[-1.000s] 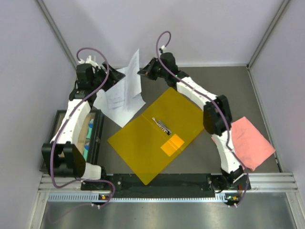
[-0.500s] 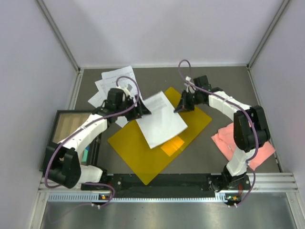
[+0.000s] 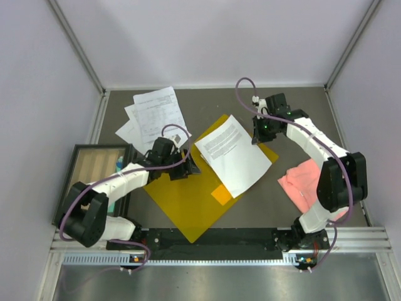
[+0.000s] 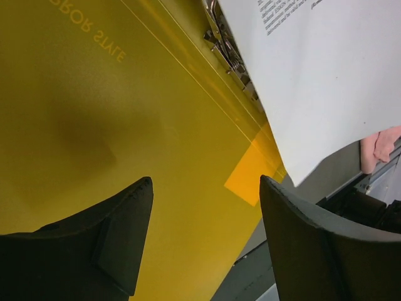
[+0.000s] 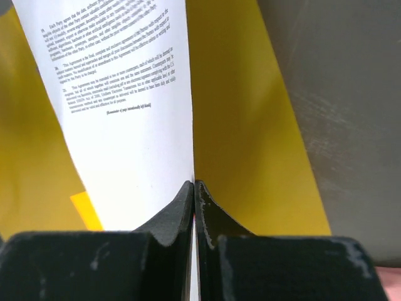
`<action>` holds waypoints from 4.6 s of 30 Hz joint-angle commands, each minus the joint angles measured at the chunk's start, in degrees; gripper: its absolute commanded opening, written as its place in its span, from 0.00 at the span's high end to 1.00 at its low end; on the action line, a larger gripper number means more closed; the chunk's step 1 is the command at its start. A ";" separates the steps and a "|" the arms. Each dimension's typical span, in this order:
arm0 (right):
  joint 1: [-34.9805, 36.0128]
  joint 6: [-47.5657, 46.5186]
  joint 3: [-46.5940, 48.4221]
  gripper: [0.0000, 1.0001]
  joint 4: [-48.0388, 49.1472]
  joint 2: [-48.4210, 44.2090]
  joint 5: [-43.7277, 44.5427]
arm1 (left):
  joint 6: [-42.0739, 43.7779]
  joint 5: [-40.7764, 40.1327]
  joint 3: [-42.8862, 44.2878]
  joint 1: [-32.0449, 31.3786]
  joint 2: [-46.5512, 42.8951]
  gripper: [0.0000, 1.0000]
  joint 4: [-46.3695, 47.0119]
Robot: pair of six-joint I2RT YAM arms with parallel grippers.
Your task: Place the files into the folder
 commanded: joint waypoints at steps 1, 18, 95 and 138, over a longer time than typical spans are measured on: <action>0.21 -5.01 4.57 1.00 0.00 2.52 6.66 | -1.81 -2.94 -2.11 -0.33 -1.12 0.27 4.35; 0.12 -10.64 3.52 1.00 3.34 3.75 5.36 | -2.43 -3.03 -5.54 -0.25 -1.56 0.28 5.06; 0.21 -16.18 5.72 0.75 4.92 9.11 -4.66 | -1.11 -2.77 -4.31 -0.42 -2.27 0.28 3.21; 0.65 -18.82 8.45 0.99 5.89 13.33 -7.30 | -1.11 -3.21 -3.87 -0.33 -3.85 0.28 1.45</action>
